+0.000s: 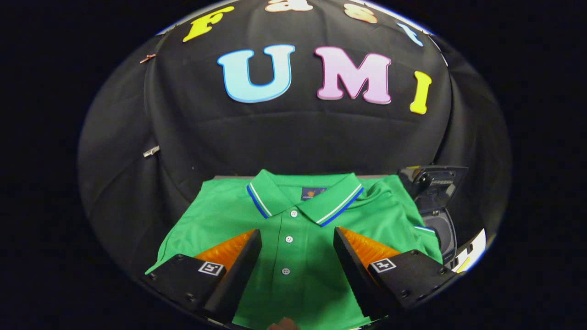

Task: Put the clothes into the washing machine and then close the washing machine lid.

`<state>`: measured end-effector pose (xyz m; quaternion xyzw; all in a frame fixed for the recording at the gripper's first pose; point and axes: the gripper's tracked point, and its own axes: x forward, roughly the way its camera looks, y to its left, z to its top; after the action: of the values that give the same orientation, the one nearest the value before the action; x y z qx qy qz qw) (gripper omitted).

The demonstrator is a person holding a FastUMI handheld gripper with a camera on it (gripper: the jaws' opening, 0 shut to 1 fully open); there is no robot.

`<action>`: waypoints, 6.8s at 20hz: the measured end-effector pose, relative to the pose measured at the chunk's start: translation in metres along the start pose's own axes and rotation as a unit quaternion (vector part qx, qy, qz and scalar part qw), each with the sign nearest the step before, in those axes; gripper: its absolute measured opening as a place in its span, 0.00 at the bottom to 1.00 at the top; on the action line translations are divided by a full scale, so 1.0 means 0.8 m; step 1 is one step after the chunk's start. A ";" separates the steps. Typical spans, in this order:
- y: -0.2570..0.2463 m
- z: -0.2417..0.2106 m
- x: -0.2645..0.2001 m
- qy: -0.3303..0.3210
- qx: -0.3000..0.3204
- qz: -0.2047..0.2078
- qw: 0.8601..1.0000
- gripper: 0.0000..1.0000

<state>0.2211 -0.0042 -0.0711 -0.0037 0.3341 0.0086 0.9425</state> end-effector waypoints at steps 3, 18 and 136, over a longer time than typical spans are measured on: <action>-0.003 -0.017 0.010 0.047 0.012 -0.010 0.999 1.00; -0.017 -0.014 0.013 0.096 -0.009 -0.007 0.995 0.26; -0.502 0.032 0.094 -0.063 0.012 -0.065 0.996 0.99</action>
<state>0.3033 -0.4047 -0.0981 -0.0134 0.2728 -0.0569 0.9603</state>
